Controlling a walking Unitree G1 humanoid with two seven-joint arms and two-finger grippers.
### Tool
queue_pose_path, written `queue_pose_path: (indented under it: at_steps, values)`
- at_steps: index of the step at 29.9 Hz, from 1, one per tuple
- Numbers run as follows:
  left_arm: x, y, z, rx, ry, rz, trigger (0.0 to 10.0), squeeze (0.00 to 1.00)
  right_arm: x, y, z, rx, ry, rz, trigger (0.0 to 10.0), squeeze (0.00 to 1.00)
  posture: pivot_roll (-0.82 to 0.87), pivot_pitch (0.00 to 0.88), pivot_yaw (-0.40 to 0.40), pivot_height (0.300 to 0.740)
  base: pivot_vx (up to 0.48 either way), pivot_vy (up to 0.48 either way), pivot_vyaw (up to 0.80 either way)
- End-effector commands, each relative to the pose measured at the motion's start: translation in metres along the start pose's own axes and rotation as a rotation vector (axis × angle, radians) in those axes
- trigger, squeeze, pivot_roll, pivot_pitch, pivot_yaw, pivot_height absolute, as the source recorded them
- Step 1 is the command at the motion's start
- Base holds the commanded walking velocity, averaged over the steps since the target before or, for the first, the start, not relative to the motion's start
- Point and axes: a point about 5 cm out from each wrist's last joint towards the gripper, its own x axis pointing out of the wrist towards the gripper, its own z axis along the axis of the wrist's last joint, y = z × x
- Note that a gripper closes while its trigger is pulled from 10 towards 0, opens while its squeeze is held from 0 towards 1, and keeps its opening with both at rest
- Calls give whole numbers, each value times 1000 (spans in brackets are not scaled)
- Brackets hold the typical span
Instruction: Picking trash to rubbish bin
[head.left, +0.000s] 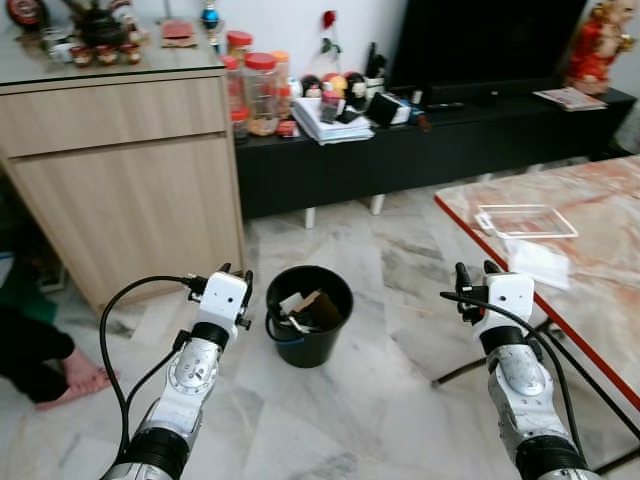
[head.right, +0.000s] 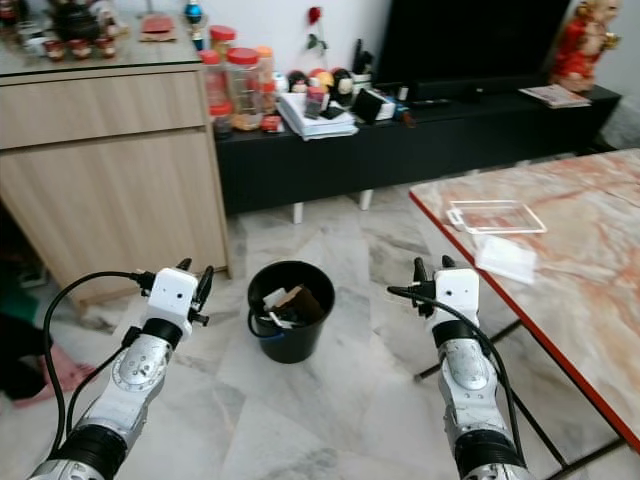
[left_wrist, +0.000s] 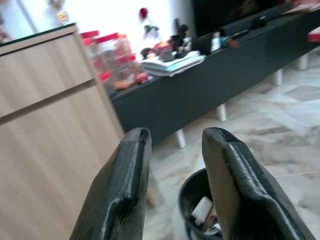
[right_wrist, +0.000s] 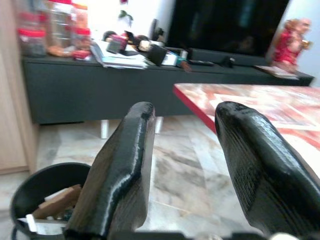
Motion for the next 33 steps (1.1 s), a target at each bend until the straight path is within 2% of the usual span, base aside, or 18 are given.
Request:
queue_pose_path:
  at_steps: [1, 7, 16, 18, 33]
  values:
    - [5, 2, 7, 0, -21, 15, 10000, 0, 4, -3, 5, 8, -20, -13, 10000, 0, 174, 32, -61, 740, 0, 0, -800]
    - [7, 4, 11, 21, -32, 36, 10000, 0, 5, -3, 7, 15, -28, -22, 10000, 0, 176, 46, -60, 740, 0, 0, -800]
    - [10, 1, 14, 9, -39, 44, 10000, 0, 9, 2, 10, 19, -38, -6, 10000, 0, 179, 62, -66, 740, 0, -462, -800]
    - [10, 1, 15, -11, -44, 56, 10000, 0, 9, 2, 11, 20, -38, -7, 10000, 0, 179, 62, -66, 740, 0, 0, -800]
    - [14, 2, 21, -7, -56, 53, 10000, 0, 10, 6, 11, 32, -42, -3, 10000, 0, 175, 73, -60, 740, 0, 0, -800]
